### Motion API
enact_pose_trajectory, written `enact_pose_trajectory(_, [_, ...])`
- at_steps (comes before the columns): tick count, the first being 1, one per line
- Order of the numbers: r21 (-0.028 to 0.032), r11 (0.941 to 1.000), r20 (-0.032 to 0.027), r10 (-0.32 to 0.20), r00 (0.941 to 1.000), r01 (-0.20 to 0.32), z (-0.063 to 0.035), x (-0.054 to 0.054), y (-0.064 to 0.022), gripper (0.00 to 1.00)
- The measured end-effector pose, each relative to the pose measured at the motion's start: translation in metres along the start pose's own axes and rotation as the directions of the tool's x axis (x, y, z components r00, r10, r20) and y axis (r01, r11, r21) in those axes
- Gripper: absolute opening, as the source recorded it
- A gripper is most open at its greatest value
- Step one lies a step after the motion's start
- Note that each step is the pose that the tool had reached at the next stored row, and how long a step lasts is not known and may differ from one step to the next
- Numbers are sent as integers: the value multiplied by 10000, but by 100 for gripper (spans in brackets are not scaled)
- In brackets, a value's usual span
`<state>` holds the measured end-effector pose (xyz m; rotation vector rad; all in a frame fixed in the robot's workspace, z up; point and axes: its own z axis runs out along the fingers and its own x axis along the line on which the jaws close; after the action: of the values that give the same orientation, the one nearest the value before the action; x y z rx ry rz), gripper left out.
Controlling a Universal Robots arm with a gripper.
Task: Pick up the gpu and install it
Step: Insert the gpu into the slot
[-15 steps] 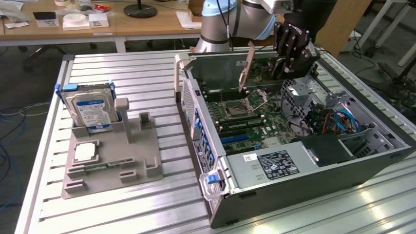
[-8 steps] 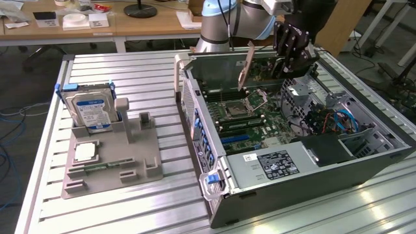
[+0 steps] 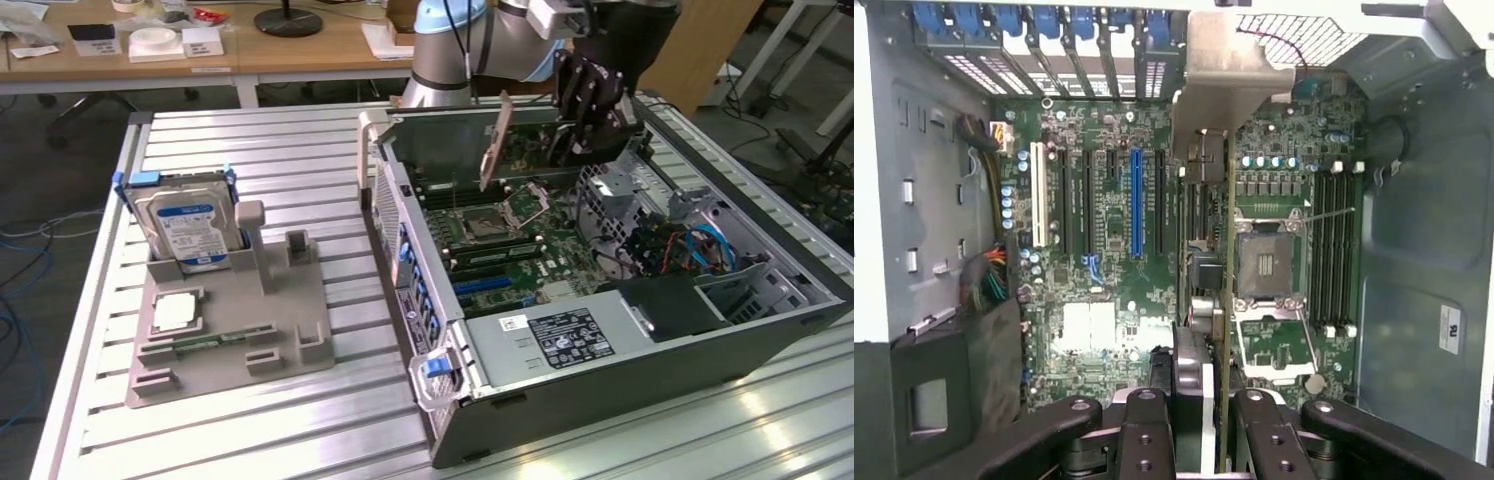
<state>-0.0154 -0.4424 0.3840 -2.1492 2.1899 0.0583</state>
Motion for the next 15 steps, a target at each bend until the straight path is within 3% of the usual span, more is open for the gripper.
enact_pose_trajectory(7, [-9,10000,0,-31,10000,31,124,18,93,28])
enact_pose_trajectory(12, [-107,9999,-1,-67,10000,67,207,77,96,28])
enact_pose_trajectory(15, [-125,9999,-9,-77,10000,77,245,101,108,28])
